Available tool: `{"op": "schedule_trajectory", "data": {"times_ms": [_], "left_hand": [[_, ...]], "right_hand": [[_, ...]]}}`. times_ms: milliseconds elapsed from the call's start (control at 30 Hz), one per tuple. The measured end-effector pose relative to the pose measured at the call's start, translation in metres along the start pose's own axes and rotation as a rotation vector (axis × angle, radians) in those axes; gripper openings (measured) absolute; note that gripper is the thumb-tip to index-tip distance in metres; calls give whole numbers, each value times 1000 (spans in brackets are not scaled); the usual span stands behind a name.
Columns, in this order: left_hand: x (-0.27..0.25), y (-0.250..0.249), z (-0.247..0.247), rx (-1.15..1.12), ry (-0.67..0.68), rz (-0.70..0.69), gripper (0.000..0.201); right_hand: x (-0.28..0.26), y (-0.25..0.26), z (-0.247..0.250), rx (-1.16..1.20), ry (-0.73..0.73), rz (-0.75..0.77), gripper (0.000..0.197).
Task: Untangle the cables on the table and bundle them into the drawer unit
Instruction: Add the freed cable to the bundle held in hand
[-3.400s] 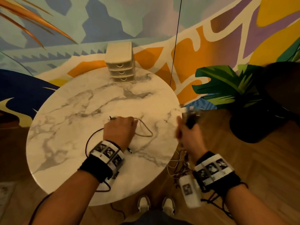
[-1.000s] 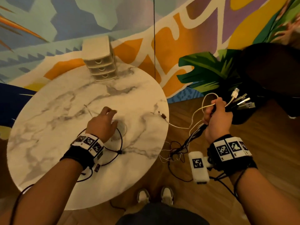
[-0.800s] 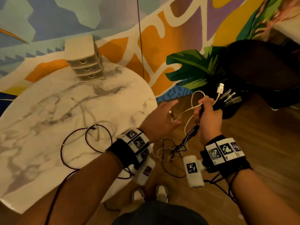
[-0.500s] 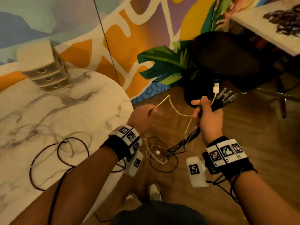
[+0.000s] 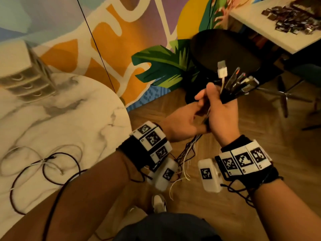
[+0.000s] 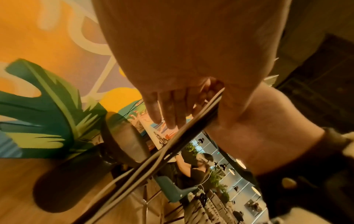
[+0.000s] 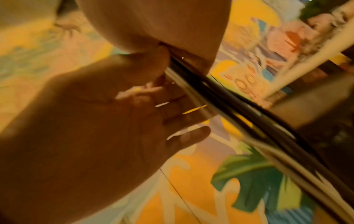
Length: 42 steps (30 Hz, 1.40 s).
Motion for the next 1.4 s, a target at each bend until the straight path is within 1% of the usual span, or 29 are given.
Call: {"op": "schedule_trajectory", "data": {"times_ms": [67,100,133,200,233,267,333,367,400,433,500,533,567,633,700,800,867,900,933,967,1033,1067,1133,1167,1233,1267,1300,1333,1400], "left_hand": [[9,-12,5,12,11,9,46],[11,-17,6,21,7,8,43],[13,-21,5,-21,-4,4,38],[16,-28,2,-252,-39,31,18],[16,-31,1,-380,-53,63,8],[16,-32,0,-488,-75,94,4],[11,-27,5,-559,-148,172,18],[8,-24,10,-559,-182,179,24],[4,-23,14,-568,-193,168,31],[0,-24,18,-598,-177,148,38],[-3,-26,24,-583,-132,141,45],[-3,-28,26,-485,-128,162,46],[-3,-31,27,-331,-134,191,46],[-6,-43,32,50,-141,226,45],[-10,-57,41,333,-150,220,42],[-18,-71,64,658,-224,244,41],[-22,-81,78,924,-231,252,37],[-25,-85,83,1028,-232,243,30],[-26,-88,87,1094,-236,233,23],[-27,-90,90,1136,-237,236,19],[-27,-88,87,1200,-214,236,18],[-25,-85,86,1227,-200,238,20],[-22,-83,85,1242,-191,243,21],[-22,-84,88,1235,-206,237,21],[-20,-89,96,1220,-272,193,27],[-19,-91,101,1218,-312,163,30],[-18,-92,104,1222,-345,139,34],[-17,-93,107,1232,-368,124,37],[-14,-91,108,1223,-381,92,42]], "right_hand": [[8,14,0,-97,54,86,32],[12,19,0,-136,84,103,30],[15,22,0,-157,101,102,30],[17,25,0,-93,124,80,31],[18,23,1,-23,162,50,33],[17,18,2,27,226,7,35],[9,2,4,137,415,-78,34],[3,-7,4,181,514,-93,38],[-4,-20,3,168,606,-98,40],[-13,-31,-2,111,685,-120,36],[-26,-61,-18,-94,742,-206,16],[-27,-77,-26,-149,721,-246,20],[-27,-94,-32,-163,684,-286,27],[-22,-125,-32,-171,529,-384,32],[-22,-153,-19,-289,378,-459,34],[-34,-199,6,-446,293,-607,32],[-45,-223,19,-558,264,-773,29],[-48,-231,22,-608,262,-872,25],[-49,-236,23,-611,242,-960,23],[-48,-237,21,-583,222,-1038,24],[-42,-226,13,-409,192,-1138,26],[-34,-218,9,-309,163,-1130,26],[-13,-207,4,-150,50,-1022,30],[-2,-201,4,-85,-34,-954,31],[12,-194,9,107,-269,-827,23],[14,-194,16,129,-343,-782,20],[14,-197,25,72,-363,-752,19],[9,-198,32,-54,-314,-755,18],[-7,-211,47,-407,-121,-810,24]]}}
Point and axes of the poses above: each hand's wrist, its own x-axis towards the middle knuckle, its own z-axis out of the back of the hand, y = z × x, the point moved 1 cm from there along x, towards the middle knuckle, and after that the axes turned 10 degrees about y, right-handed, at the moved point
